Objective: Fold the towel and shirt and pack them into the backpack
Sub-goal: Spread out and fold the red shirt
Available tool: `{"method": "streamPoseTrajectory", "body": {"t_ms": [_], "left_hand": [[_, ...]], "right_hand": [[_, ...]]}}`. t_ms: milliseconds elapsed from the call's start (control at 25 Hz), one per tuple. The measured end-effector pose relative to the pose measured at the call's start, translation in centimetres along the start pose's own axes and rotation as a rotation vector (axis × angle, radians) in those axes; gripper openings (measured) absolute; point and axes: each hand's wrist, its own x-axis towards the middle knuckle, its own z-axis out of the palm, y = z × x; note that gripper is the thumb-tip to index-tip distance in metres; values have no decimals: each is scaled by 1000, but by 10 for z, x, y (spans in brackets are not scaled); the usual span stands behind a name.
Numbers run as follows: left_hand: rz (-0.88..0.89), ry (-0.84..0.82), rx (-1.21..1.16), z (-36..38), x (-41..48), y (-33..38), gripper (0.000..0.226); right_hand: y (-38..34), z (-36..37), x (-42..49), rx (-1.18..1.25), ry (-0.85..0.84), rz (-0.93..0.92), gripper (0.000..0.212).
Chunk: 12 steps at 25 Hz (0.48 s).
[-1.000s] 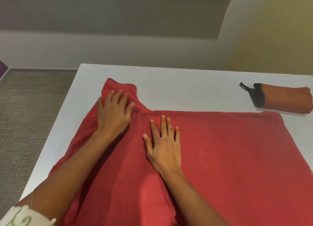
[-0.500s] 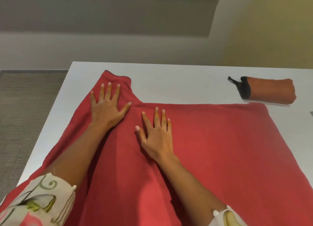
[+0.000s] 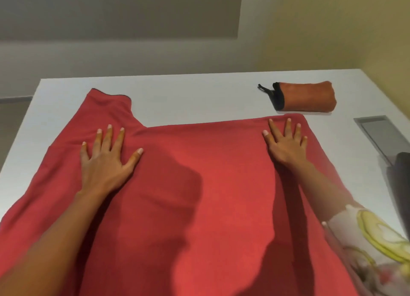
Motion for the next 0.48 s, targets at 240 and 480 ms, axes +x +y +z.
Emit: {"method": "streamPoseTrajectory", "body": {"t_ms": [240, 480], "left_hand": [[-14, -5, 26, 1, 0, 1, 86], [-15, 27, 34, -8, -10, 10, 82]], "right_hand": [[40, -15, 16, -63, -1, -31, 69], [21, 20, -72, -59, 131, -221, 65]]}}
